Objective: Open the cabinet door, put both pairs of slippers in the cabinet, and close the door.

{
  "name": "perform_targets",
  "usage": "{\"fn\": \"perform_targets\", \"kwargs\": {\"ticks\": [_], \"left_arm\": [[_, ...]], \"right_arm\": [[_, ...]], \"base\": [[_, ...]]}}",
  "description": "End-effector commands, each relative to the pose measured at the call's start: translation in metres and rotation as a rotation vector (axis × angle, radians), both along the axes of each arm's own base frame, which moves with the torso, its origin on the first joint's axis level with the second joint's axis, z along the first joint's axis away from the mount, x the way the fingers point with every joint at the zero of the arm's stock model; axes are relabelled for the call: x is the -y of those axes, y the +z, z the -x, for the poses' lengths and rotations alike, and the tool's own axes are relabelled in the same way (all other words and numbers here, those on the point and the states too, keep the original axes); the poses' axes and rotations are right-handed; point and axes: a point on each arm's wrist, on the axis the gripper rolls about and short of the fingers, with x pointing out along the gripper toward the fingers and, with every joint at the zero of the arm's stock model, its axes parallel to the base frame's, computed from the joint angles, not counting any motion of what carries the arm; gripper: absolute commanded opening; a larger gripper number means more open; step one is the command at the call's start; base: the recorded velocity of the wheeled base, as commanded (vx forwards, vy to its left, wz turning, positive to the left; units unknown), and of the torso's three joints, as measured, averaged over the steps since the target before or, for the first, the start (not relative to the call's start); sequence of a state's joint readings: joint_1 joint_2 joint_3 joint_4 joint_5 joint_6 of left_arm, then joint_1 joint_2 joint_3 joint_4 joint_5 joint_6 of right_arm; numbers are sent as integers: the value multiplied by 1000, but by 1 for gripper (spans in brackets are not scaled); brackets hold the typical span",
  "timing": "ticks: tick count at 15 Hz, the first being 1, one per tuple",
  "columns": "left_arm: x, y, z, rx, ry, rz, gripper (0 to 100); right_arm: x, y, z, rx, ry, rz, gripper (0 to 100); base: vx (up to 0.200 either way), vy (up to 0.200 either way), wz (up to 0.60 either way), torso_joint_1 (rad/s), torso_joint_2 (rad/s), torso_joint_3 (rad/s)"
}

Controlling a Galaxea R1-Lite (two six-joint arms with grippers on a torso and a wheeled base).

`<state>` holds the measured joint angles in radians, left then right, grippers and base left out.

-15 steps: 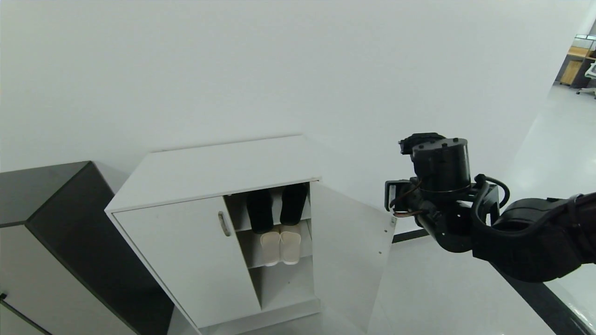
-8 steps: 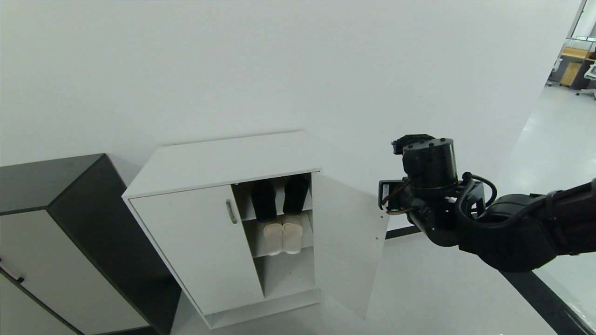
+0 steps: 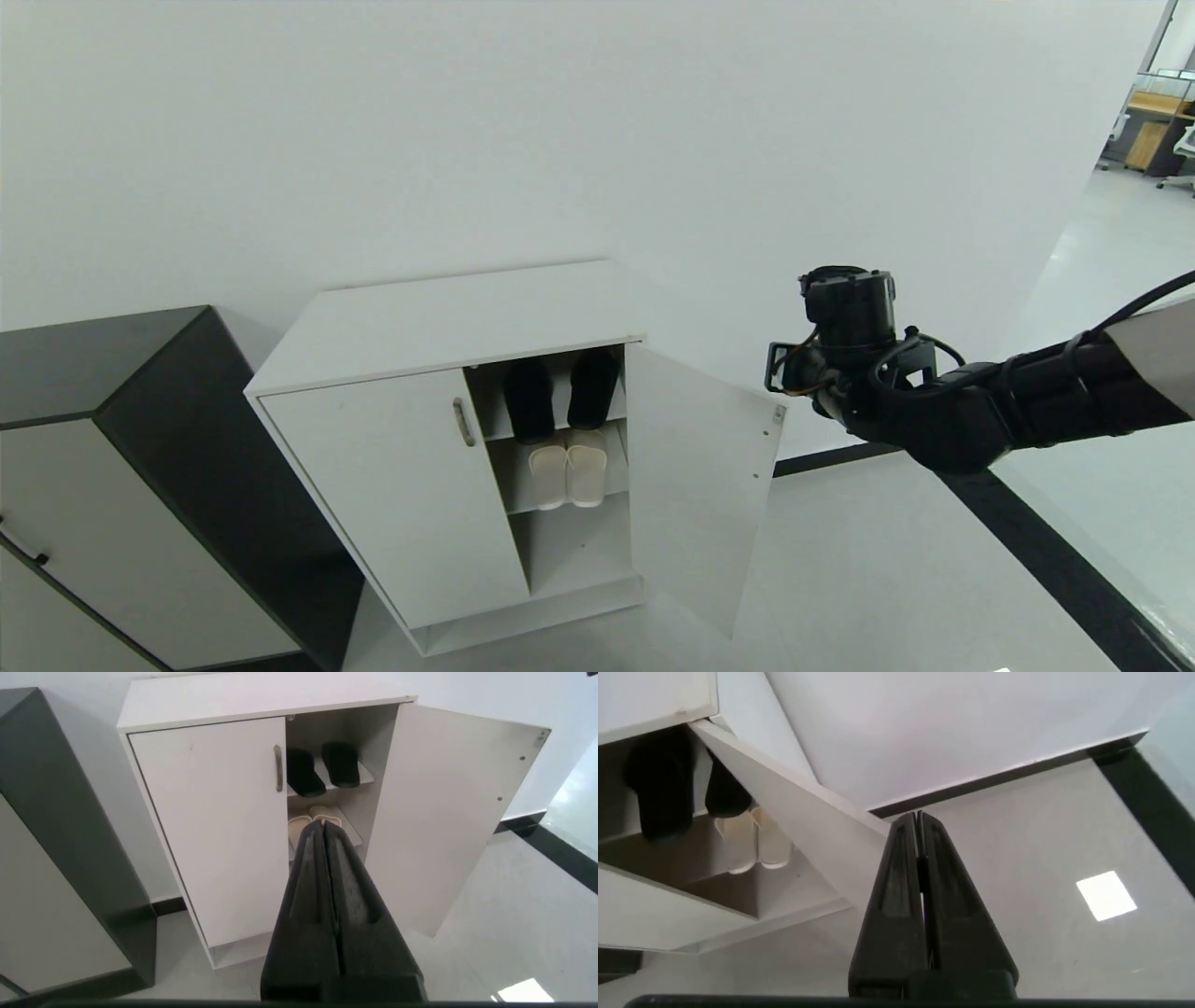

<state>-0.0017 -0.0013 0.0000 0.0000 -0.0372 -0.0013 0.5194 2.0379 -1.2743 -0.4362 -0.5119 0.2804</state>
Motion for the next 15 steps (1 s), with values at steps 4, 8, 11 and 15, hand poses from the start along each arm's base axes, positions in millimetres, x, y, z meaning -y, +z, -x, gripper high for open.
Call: {"fn": "perform_targets", "kwargs": {"ticks": [4,8,11,15], "left_arm": [[0,0,0,-1,1,2,0],[0,0,0,0,1,2,0],[0,0,0,-1,1,2,0],[0,0,0,-1,1,2,0]], "right_arm": [[3,-27,-27,-39,-11,3,0],[1,-37,-36,-48,-16,5,0],[2,-50,-45,-59,-26,10,0],[7,-59,-56,-62,-45,13,0]], "base": [[0,0,0,0,0,0],[0,0,0,0,0,0],[0,0,0,0,0,0],[0,0,0,0,0,0]]}}
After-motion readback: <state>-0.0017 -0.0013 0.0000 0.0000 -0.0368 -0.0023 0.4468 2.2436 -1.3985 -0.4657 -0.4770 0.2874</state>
